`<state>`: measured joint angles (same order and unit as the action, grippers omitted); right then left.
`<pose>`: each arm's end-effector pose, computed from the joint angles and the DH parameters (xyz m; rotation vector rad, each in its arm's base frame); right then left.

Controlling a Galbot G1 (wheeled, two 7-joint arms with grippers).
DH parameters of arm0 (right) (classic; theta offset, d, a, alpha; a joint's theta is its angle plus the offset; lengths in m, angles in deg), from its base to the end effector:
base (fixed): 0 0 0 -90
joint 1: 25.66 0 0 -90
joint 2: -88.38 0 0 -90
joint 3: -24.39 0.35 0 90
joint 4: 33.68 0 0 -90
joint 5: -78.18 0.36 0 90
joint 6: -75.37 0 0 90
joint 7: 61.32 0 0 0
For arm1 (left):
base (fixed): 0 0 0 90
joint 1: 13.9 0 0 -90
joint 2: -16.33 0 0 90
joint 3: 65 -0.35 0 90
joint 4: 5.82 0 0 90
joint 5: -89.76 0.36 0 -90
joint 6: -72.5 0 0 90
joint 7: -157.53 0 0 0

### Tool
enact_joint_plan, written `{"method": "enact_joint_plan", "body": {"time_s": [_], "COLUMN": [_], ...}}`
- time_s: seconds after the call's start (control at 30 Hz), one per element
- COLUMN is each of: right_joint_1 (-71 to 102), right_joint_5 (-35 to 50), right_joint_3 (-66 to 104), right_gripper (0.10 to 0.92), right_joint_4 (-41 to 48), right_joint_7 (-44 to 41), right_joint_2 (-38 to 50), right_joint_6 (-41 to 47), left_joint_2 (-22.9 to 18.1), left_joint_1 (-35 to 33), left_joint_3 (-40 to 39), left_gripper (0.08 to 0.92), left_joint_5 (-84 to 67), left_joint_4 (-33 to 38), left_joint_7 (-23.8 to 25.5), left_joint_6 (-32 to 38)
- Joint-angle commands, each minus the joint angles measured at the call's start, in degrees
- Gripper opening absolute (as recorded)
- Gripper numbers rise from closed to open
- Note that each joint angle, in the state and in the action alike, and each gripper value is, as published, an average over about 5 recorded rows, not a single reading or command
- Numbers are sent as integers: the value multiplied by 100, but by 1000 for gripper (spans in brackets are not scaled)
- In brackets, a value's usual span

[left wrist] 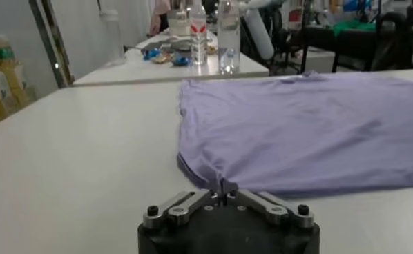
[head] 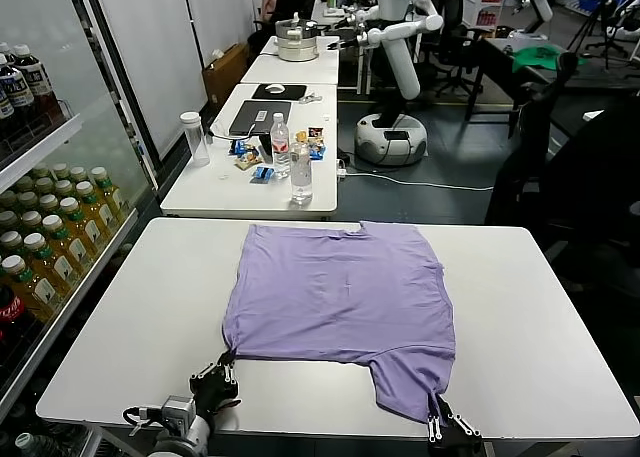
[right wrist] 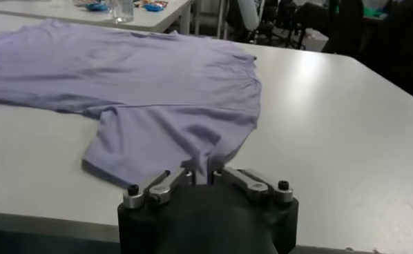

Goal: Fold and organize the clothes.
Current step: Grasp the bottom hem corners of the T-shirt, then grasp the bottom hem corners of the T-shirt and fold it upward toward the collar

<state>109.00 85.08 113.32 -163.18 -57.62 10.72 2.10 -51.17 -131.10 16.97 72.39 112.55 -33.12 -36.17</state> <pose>0.1137 -0.0208 -0.2801 0.1167 -2.7476 0.0865 0.1957 0.0276 -0.3055 -0.1633 -2.7646 -0.0912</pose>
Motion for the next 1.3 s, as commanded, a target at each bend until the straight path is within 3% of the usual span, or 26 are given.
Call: {"method": "enact_joint_plan", "body": {"time_s": [0.03,0.37,0.9,1.3], "right_joint_1": [-5,-1028,-3230,-3669], "right_joint_5": [174,724,886,651], "right_joint_3": [122,521,-18,-347], "right_gripper": [119,119,119,119], "right_joint_4": [-309,-368,1240,1912], "right_joint_7": [-79,-29,150,123], "right_joint_2": [15,410,901,865], "right_joint_6": [-21,141,423,419], "left_joint_2": [44,412,608,458], "left_joint_1": [6,240,1855,2401], "left_joint_3": [20,63,-635,-918], "left_gripper": [92,92,92,92], "left_joint_5": [-68,-251,-144,138], "left_joint_4": [195,436,-1153,-1885], "left_joint_7": [26,106,59,34], "left_joint_6": [406,512,456,497]}}
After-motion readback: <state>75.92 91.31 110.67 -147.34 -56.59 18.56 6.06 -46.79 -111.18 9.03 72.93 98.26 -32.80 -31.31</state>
